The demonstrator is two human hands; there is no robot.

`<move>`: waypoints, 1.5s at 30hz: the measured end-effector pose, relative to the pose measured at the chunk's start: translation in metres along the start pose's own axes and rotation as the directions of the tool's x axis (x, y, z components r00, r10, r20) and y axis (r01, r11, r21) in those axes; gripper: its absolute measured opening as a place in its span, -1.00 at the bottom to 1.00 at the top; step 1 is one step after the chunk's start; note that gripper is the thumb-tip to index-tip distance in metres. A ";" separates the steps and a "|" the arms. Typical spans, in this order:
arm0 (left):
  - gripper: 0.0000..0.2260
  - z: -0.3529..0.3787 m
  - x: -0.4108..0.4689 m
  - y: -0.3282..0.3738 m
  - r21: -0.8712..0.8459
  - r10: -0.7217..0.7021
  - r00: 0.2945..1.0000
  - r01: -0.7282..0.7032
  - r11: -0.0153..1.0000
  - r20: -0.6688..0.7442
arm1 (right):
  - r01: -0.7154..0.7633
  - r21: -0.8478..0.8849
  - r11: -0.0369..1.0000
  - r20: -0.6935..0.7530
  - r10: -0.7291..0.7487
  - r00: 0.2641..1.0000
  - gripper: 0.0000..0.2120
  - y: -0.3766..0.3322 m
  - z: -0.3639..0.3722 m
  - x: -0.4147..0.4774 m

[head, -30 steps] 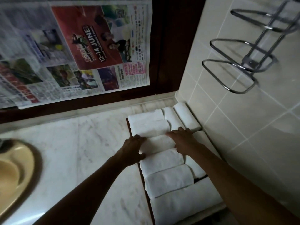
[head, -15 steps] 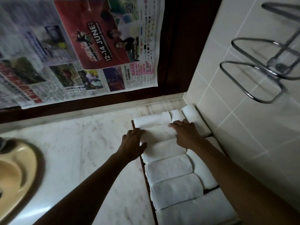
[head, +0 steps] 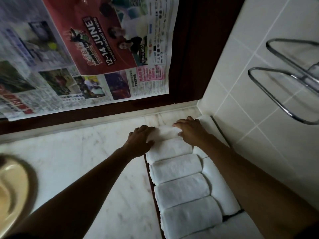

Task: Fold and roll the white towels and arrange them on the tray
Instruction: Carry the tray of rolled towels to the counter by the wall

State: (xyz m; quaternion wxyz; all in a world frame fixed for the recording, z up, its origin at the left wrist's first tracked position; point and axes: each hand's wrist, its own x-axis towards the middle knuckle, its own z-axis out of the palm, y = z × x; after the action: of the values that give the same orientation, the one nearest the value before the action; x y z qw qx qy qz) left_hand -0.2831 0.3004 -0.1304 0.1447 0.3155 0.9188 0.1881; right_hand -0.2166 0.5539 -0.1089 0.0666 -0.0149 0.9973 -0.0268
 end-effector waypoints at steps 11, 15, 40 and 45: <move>-0.45 0.002 0.033 0.032 0.058 0.142 0.986 -0.138 0.989 -0.087 | -0.356 0.218 0.909 0.052 0.353 0.934 -0.35 0.019 0.018 -0.050; -0.48 0.016 0.052 0.059 0.178 0.206 0.978 -0.208 0.962 0.034 | -0.412 0.122 0.903 0.006 0.414 0.910 -0.39 0.012 0.031 -0.056; -0.27 0.063 0.064 0.132 0.323 0.366 0.930 -0.360 0.875 0.046 | -0.427 0.403 0.809 -0.012 0.472 0.882 -0.43 -0.010 0.038 -0.239; -0.21 0.061 0.062 0.134 0.292 0.332 0.942 -0.329 0.898 0.041 | -0.354 0.372 0.858 -0.194 0.445 0.874 -0.42 -0.013 0.044 -0.251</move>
State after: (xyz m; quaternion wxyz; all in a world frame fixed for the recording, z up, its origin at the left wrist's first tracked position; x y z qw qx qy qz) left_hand -0.2366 0.4532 -0.1349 0.0577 0.4839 0.8702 0.0724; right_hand 0.0382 0.5475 -0.1190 -0.0658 0.2094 0.9592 -0.1782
